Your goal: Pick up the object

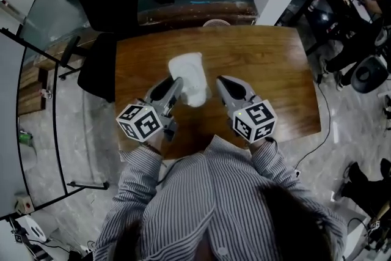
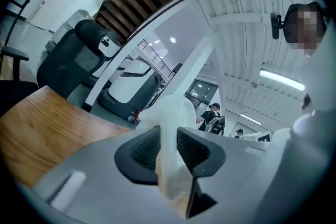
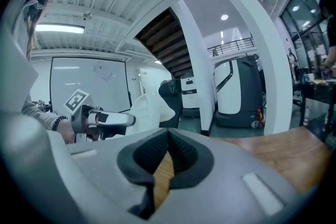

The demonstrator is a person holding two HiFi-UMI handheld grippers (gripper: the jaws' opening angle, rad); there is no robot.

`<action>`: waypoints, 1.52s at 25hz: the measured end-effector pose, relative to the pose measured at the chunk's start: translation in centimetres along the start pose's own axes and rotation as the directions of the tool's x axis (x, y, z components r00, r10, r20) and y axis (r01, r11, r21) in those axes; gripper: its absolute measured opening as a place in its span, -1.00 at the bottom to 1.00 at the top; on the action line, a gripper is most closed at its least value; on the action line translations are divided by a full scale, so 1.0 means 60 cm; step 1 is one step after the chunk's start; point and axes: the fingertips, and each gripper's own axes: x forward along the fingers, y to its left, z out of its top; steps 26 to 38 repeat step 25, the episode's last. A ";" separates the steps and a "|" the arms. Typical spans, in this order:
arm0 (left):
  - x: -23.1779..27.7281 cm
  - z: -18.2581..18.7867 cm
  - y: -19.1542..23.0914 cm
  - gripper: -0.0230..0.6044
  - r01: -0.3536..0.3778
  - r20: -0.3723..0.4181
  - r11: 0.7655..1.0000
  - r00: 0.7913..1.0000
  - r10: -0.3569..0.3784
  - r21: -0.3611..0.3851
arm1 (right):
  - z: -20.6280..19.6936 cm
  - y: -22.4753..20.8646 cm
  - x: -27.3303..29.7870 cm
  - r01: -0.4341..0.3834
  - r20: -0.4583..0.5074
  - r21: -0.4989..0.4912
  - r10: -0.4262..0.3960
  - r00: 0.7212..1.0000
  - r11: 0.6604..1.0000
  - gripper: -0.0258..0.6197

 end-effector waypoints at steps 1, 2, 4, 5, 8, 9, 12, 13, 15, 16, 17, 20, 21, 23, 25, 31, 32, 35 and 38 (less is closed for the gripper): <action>-0.001 0.000 0.001 -0.58 -0.001 0.002 1.000 1.000 0.001 -0.006 | 0.002 0.001 0.001 -0.002 -0.001 -0.007 0.002 1.000 1.000 -0.92; -0.003 0.000 0.003 -0.58 -0.002 0.003 1.000 1.000 0.002 -0.010 | 0.003 0.003 0.003 -0.004 -0.002 -0.012 0.004 1.000 1.000 -0.92; -0.005 -0.002 0.006 -0.58 -0.002 0.004 1.000 1.000 0.002 -0.017 | 0.004 0.007 0.005 -0.007 -0.005 -0.015 0.007 1.000 1.000 -0.92; -0.006 -0.004 0.007 -0.58 0.000 0.002 1.000 1.000 0.000 -0.021 | 0.003 0.009 0.006 -0.009 -0.008 -0.015 0.009 1.000 1.000 -0.92; -0.006 -0.014 0.007 -0.58 0.015 -0.020 0.999 1.000 -0.015 -0.036 | -0.005 0.017 0.006 -0.032 -0.022 -0.015 0.032 0.999 0.999 -0.92; -0.005 -0.017 0.007 -0.58 0.019 -0.029 0.999 0.999 -0.020 -0.038 | -0.007 0.018 0.006 -0.039 -0.026 -0.014 0.038 0.999 0.999 -0.92; -0.002 -0.022 0.004 -0.58 0.026 -0.048 0.999 0.998 -0.028 -0.036 | -0.009 0.017 0.002 -0.039 -0.034 -0.012 0.039 0.999 0.999 -0.92; -0.001 -0.022 0.002 -0.58 0.029 -0.052 0.999 0.998 -0.030 -0.035 | -0.009 0.016 0.000 -0.036 -0.035 -0.011 0.035 0.999 0.999 -0.92; 0.002 -0.024 -0.002 -0.58 0.035 -0.060 0.999 0.998 -0.037 -0.034 | -0.008 0.014 -0.003 -0.028 -0.035 -0.010 0.027 0.999 1.000 -0.92; 0.003 -0.025 -0.004 -0.58 0.039 -0.064 0.999 0.997 -0.041 -0.033 | -0.009 0.014 -0.004 -0.023 -0.035 -0.010 0.022 0.999 1.000 -0.92; 0.003 -0.027 -0.005 -0.58 0.042 -0.068 0.999 0.997 -0.044 -0.034 | -0.009 0.013 -0.005 -0.017 -0.036 -0.010 0.017 0.999 1.000 -0.92; 0.002 -0.032 -0.009 -0.58 0.048 -0.072 0.998 0.996 -0.051 -0.038 | -0.013 0.014 -0.009 -0.009 -0.043 -0.013 0.009 0.999 1.000 -0.92; 0.001 -0.034 -0.009 -0.58 0.049 -0.072 0.998 0.996 -0.052 -0.039 | -0.013 0.015 -0.010 -0.009 -0.044 -0.014 0.009 0.999 1.000 -0.92; -0.001 -0.037 -0.011 -0.58 0.050 -0.074 0.998 0.996 -0.053 -0.041 | -0.015 0.016 -0.015 -0.010 -0.046 -0.018 0.009 0.999 1.000 -0.92; -0.001 -0.042 -0.014 -0.58 0.050 -0.077 0.998 0.996 -0.053 -0.041 | -0.017 0.015 -0.020 -0.008 -0.050 -0.022 0.007 0.999 1.000 -0.92; -0.001 -0.042 -0.014 -0.58 0.050 -0.077 0.998 0.996 -0.053 -0.041 | -0.017 0.015 -0.020 -0.008 -0.050 -0.022 0.007 0.999 1.000 -0.92; -0.001 -0.042 -0.014 -0.58 0.050 -0.077 0.998 0.996 -0.053 -0.041 | -0.017 0.015 -0.020 -0.008 -0.050 -0.022 0.007 0.999 1.000 -0.92; -0.001 -0.042 -0.014 -0.58 0.050 -0.077 0.998 0.996 -0.053 -0.041 | -0.017 0.015 -0.020 -0.008 -0.050 -0.022 0.007 0.999 1.000 -0.92; -0.001 -0.042 -0.014 -0.58 0.050 -0.077 0.998 0.996 -0.053 -0.041 | -0.017 0.015 -0.020 -0.008 -0.050 -0.022 0.007 0.999 1.000 -0.92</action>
